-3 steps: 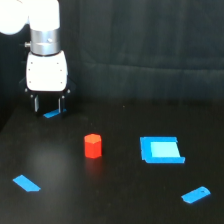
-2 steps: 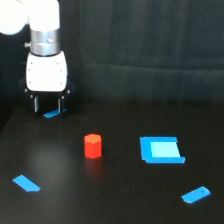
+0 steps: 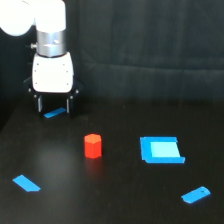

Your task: Pick up the red object from the table

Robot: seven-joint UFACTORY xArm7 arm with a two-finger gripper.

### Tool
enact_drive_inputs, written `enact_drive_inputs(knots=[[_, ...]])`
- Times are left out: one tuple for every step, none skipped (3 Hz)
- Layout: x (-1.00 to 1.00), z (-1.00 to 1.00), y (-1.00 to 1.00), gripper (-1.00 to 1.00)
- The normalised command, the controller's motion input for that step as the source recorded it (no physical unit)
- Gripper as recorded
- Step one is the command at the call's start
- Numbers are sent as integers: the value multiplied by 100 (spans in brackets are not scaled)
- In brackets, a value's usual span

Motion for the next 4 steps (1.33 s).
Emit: enact_drive_inputs(knots=[[76,11,-36,100],[79,19,-57,100],[65,20,-67,96],[33,17,-74,100]])
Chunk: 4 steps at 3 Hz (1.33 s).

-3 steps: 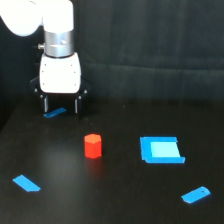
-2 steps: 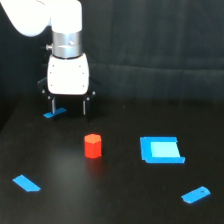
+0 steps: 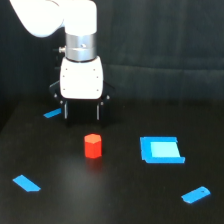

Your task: Pick up the red object from the table

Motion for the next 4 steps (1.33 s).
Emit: enact_drive_inputs(knots=[[28,-1,-77,99],[19,-6,-73,98],[23,2,-78,100],[-6,18,-76,96]])
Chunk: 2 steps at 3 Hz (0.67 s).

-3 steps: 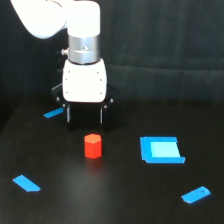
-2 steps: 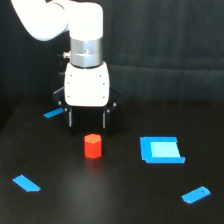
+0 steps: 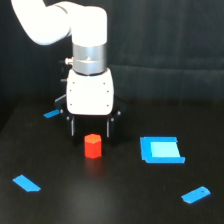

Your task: Pick up the red object from the table

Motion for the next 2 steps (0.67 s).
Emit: enact_drive_inputs(knots=[[-21,1,-79,92],[-39,-2,-44,99]])
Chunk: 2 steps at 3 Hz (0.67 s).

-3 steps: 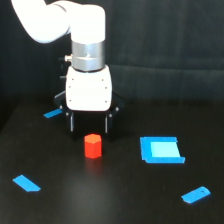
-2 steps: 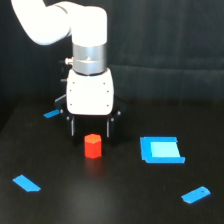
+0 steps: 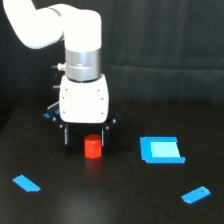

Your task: Pick up the red object from the table

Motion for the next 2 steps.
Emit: enact_drive_inputs(knots=[[-10,-28,1,-40],[6,-35,13,-100]])
